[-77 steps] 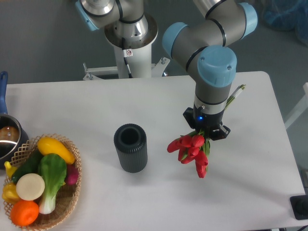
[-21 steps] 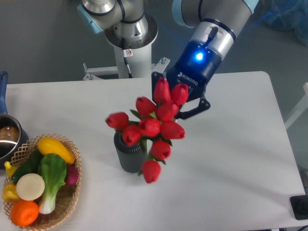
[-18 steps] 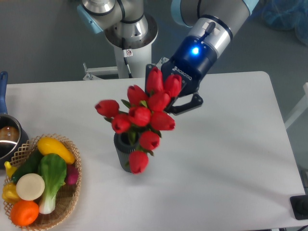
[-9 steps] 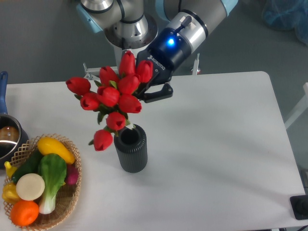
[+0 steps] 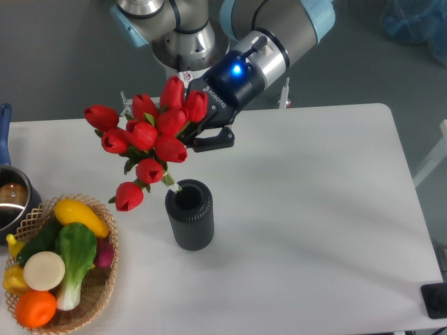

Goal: Insert the flowers into the vase
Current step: 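Align the tulip stems above the vase opening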

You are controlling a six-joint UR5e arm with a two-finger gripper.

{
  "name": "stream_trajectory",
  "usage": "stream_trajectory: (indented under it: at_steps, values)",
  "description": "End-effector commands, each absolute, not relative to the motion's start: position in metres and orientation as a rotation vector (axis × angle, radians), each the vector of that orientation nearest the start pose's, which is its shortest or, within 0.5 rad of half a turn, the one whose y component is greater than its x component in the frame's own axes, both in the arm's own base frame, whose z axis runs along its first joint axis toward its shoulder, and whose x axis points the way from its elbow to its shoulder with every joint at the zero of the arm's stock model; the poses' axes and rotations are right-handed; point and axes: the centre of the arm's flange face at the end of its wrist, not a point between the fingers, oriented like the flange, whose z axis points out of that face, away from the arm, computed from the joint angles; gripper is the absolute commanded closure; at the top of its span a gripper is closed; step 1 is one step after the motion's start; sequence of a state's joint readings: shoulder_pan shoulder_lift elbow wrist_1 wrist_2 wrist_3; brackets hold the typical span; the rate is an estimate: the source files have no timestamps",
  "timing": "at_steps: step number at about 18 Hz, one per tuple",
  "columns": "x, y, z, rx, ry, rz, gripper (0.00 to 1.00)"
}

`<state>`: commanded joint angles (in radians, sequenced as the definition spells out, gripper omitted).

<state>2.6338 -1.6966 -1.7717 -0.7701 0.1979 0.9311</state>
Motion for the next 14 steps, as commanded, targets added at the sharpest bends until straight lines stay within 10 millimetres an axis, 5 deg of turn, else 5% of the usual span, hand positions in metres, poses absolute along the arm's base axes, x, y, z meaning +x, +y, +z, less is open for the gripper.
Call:
stream_trajectory:
  at_steps: [7,14]
  values:
    - [-0.347,0.453,0.486,-1.751,0.227,-0.409,0.96]
    - [-0.343,0.449,0.460,-1.756,0.237,-0.410,0.96]
